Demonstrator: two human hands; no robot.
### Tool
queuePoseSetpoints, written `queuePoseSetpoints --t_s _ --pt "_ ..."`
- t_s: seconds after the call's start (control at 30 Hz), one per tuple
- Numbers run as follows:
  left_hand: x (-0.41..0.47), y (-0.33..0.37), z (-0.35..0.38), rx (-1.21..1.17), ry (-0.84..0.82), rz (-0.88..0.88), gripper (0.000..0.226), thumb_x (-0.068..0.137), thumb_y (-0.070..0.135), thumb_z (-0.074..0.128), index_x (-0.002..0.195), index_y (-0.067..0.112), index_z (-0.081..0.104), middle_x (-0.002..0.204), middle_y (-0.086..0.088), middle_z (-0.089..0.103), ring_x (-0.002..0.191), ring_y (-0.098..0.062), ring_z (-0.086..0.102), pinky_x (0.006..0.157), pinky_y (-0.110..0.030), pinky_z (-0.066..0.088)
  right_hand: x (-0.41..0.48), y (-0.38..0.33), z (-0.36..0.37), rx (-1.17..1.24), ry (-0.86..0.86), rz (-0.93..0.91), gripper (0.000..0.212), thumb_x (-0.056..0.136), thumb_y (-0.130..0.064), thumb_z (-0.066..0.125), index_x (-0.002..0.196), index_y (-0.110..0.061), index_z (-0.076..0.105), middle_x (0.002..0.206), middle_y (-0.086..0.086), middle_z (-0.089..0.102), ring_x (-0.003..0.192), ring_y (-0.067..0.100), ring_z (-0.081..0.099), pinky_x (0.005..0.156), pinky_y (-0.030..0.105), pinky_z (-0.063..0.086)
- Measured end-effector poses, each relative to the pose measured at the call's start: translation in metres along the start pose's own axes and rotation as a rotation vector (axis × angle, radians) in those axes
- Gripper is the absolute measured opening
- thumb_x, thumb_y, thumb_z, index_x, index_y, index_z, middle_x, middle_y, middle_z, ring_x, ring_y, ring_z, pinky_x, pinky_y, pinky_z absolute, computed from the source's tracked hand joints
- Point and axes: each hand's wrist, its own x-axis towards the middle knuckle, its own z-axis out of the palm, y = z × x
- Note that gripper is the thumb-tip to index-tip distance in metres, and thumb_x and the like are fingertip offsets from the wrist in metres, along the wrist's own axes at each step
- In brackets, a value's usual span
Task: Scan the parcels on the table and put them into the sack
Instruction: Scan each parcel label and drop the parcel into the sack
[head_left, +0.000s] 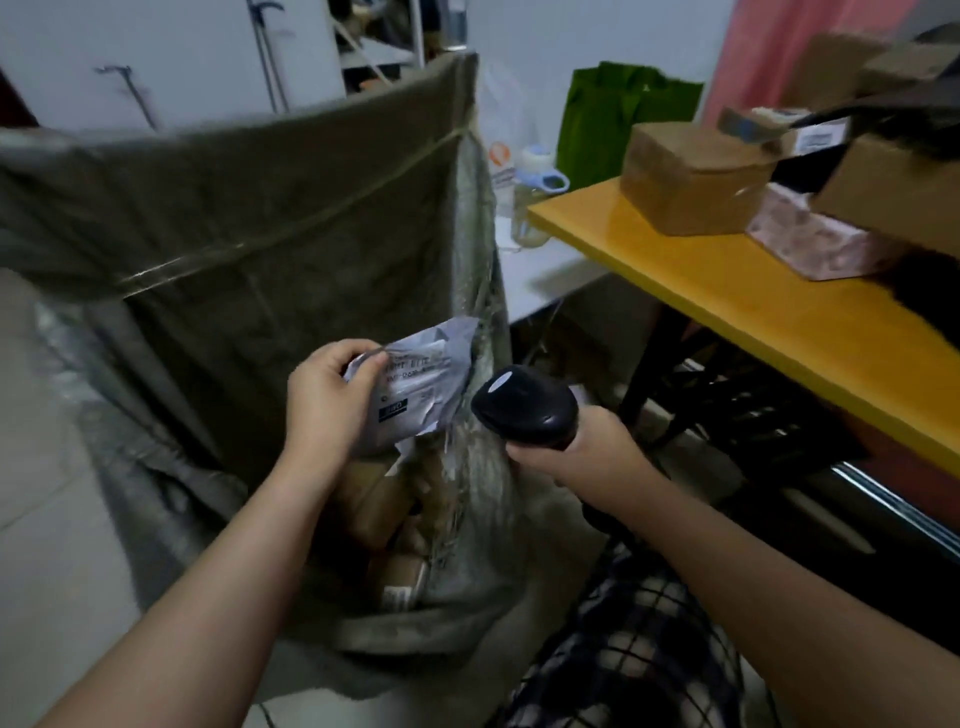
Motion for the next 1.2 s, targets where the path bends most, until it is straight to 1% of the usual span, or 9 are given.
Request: queuePoseSetpoints --t_s 0.2,0.33,0.5,0.6,0.8,0.87,0.97,1.1,1.2 --pt "0.002 -0.074 0.001 0.185 -0.031 -0.132 0.011 0.091 0.018 0.062 0.083 0.026 0.063 0.091 0.005 0.062 0.090 -0.010 0.055 0.079 -0.022 0.036 0.029 0.017 0.036 -0.087 -0.025 0.033 0.020 0.073 -0.036 0.081 0.075 -0.030 0.061 0.059 -0.013 0.061 0.058 -0.001 0.057 0.060 0.024 0.045" --pt "0.021 -0.089 0.017 0.200 -0.055 -0.164 0.013 0.092 0.018 0.059 0.093 0.012 0.070 0.099 -0.006 0.066 0.096 -0.019 0.057 0.080 -0.023 0.036 0.049 0.023 0.045 -0.055 0.012 0.070 0.020 0.072 -0.037 0.080 0.073 -0.033 0.061 0.059 -0.019 0.063 0.061 -0.005 0.061 0.059 0.021 0.043" --pt "0.048 -0.069 0.037 0.082 0.019 -0.108 0.012 0.093 0.020 0.058 0.099 0.015 0.068 0.103 -0.002 0.064 0.093 -0.004 0.051 0.075 0.001 0.031 0.067 0.032 0.050 -0.007 0.028 0.113 0.019 0.074 -0.035 0.080 0.079 -0.033 0.062 0.073 -0.012 0.065 0.074 0.008 0.063 0.065 0.025 0.045" --pt "0.056 -0.056 0.041 0.017 0.087 -0.066 0.004 0.093 0.020 0.058 0.090 0.022 0.060 0.100 -0.001 0.062 0.092 -0.004 0.050 0.075 0.004 0.030 0.072 0.038 0.049 -0.001 0.048 0.120 0.019 0.073 -0.036 0.080 0.084 -0.033 0.064 0.079 -0.012 0.067 0.081 0.009 0.064 0.064 0.023 0.044" --pt "0.033 -0.039 0.035 0.002 -0.036 -0.021 0.007 0.094 0.022 0.057 0.090 0.026 0.059 0.094 0.008 0.059 0.092 -0.005 0.053 0.080 -0.016 0.041 0.085 0.035 0.047 -0.026 0.061 0.026 0.041 0.068 -0.027 0.086 0.091 -0.042 0.055 0.131 0.000 0.038 0.131 0.020 0.038 0.107 0.034 0.037" --pt "0.021 -0.036 0.027 0.011 0.016 -0.036 0.007 0.094 0.021 0.057 0.089 0.026 0.059 0.093 0.006 0.060 0.089 -0.005 0.053 0.077 -0.016 0.041 0.095 0.035 0.049 0.198 -0.080 0.123 0.052 0.070 -0.014 0.085 0.109 -0.033 0.058 0.118 -0.009 0.059 0.115 0.000 0.055 0.089 0.015 0.048" --pt "0.006 -0.036 0.009 0.028 0.097 -0.074 0.005 0.093 0.020 0.058 0.089 0.024 0.060 0.090 0.007 0.061 0.089 -0.009 0.056 0.080 -0.022 0.043 0.102 0.039 0.058 0.040 -0.055 0.132 0.024 0.074 -0.013 0.081 0.080 -0.026 0.062 0.071 -0.018 0.061 0.064 -0.010 0.057 0.051 0.004 0.039" --pt "-0.003 -0.025 -0.018 0.039 0.177 0.045 0.007 0.091 0.019 0.058 0.088 0.025 0.057 0.085 0.019 0.055 0.086 -0.001 0.051 0.076 -0.003 0.035 0.080 0.042 0.045 -0.091 0.270 0.086 0.016 0.077 -0.010 0.073 0.076 -0.015 0.058 0.068 -0.004 0.058 0.067 0.017 0.056 0.056 0.010 0.039" --pt "-0.003 -0.009 -0.020 0.050 0.180 0.075 0.008 0.092 0.018 0.058 0.089 0.025 0.055 0.085 0.018 0.053 0.086 -0.001 0.050 0.073 0.000 0.032 0.053 0.038 0.009 -0.212 0.296 0.026 0.018 0.078 -0.012 0.072 0.091 -0.015 0.061 0.088 0.013 0.067 0.090 0.035 0.062 0.071 0.031 0.042"
